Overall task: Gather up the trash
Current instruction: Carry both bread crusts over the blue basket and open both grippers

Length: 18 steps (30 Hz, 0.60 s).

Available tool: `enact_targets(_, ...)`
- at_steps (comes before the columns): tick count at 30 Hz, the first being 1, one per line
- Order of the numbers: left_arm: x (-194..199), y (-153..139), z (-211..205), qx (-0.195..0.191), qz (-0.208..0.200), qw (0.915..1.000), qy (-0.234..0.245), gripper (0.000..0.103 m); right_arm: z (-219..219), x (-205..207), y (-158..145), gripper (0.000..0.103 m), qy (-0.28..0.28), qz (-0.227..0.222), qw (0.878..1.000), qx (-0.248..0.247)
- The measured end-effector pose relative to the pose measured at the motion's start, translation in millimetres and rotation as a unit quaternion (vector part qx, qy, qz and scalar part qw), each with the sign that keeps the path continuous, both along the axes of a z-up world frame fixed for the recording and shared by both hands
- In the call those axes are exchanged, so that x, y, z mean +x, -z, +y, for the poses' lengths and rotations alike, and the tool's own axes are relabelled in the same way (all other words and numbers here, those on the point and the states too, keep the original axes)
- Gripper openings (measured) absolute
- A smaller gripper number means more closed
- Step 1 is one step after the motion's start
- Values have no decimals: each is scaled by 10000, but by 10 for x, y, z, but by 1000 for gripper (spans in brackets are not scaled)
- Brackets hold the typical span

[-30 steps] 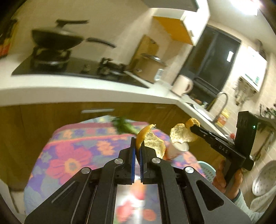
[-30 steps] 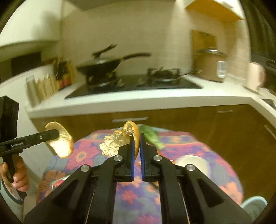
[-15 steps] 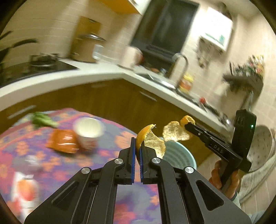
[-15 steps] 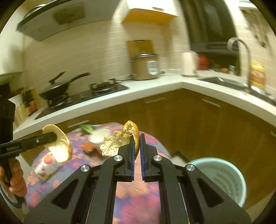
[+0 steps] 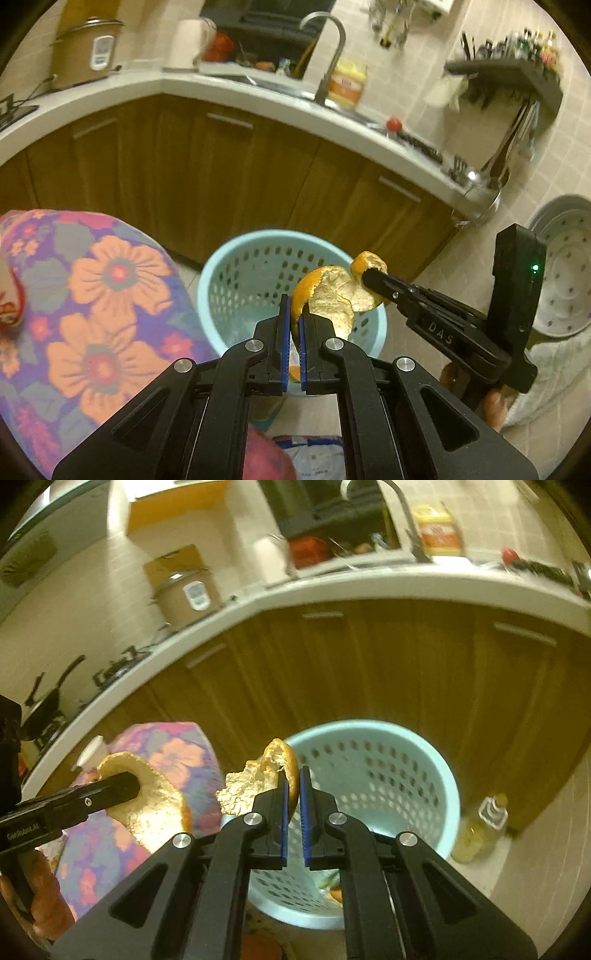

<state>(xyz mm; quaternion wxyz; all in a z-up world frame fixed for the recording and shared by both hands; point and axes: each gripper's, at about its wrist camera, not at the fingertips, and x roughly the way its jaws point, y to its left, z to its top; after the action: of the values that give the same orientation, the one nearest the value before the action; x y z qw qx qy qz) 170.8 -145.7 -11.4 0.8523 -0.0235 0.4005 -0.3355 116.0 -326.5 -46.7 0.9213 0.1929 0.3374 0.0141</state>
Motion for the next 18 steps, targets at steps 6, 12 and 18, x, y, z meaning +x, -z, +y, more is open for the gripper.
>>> enact_targets(6,101,211,-253,185,182,9997,35,27,-127,95,275,6,129,520,9985,93)
enact_targets(12,10,184,-118,95,127,9999,30,38,-86,81,350,22,98,691,9975,85)
enact_targets(18,1,6,22,-144,2,9999,-34,46,-80,128,340,24,320,910,9953,-126)
